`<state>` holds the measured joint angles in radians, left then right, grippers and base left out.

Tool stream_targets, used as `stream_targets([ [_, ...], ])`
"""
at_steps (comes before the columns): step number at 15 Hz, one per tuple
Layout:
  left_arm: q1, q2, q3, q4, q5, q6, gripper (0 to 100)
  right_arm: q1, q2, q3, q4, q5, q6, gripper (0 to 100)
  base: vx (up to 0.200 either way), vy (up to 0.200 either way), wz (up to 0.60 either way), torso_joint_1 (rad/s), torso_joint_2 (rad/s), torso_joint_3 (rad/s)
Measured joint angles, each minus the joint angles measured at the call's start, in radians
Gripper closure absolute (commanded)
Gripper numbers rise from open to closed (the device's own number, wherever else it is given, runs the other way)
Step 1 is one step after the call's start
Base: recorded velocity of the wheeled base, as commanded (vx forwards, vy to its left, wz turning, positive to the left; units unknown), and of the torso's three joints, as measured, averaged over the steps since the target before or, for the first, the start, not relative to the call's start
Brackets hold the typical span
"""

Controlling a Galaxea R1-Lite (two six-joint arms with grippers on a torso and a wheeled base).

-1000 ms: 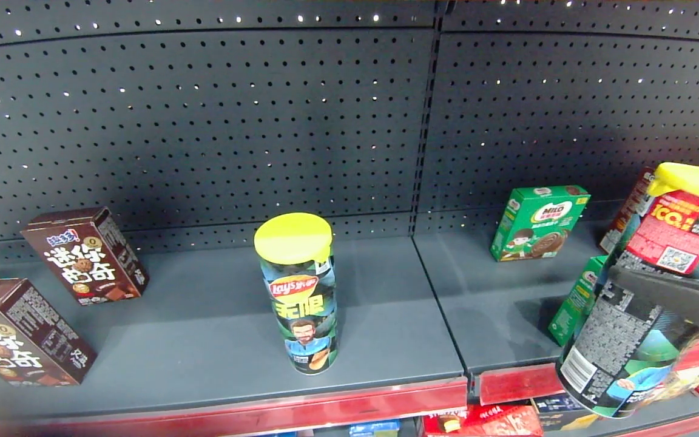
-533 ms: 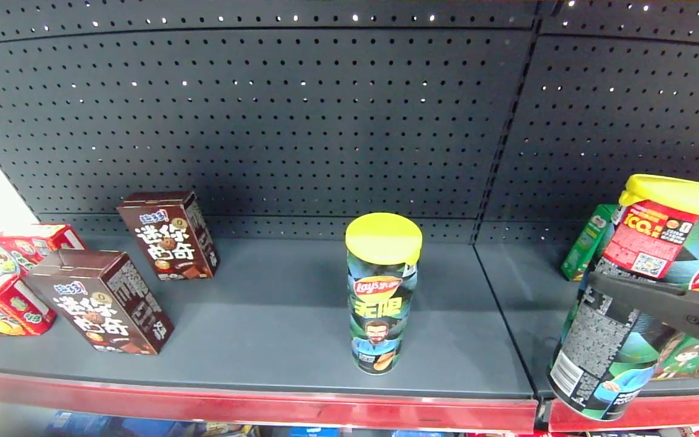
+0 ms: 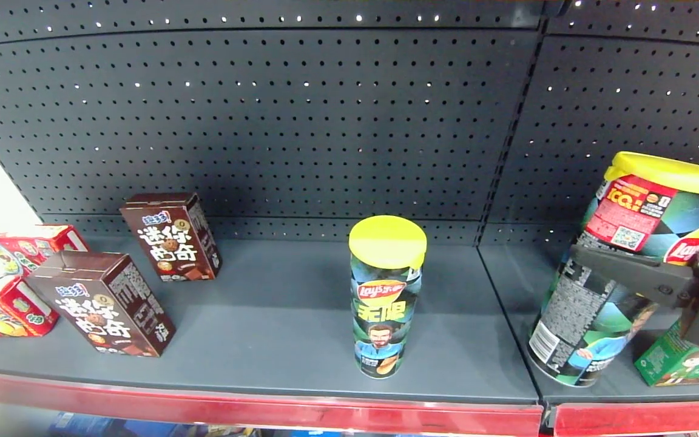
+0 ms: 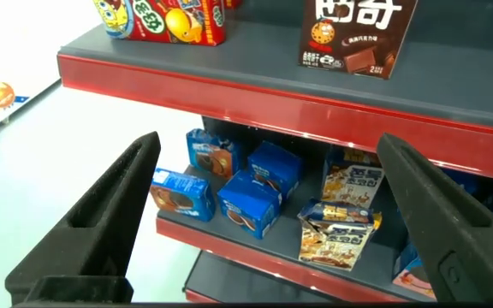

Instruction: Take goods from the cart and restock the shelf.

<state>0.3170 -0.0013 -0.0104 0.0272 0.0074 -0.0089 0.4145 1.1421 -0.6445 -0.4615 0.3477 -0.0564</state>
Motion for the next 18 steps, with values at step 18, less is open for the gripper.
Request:
stream_targets([
  [18, 0.000, 0.000, 0.000, 0.000, 0.000, 0.000, 0, 0.080, 0.552, -0.240, -0.410, -0.270, -0.015, 100, 0.000, 0.000, 0.00, 0.000, 0.00, 0.000],
])
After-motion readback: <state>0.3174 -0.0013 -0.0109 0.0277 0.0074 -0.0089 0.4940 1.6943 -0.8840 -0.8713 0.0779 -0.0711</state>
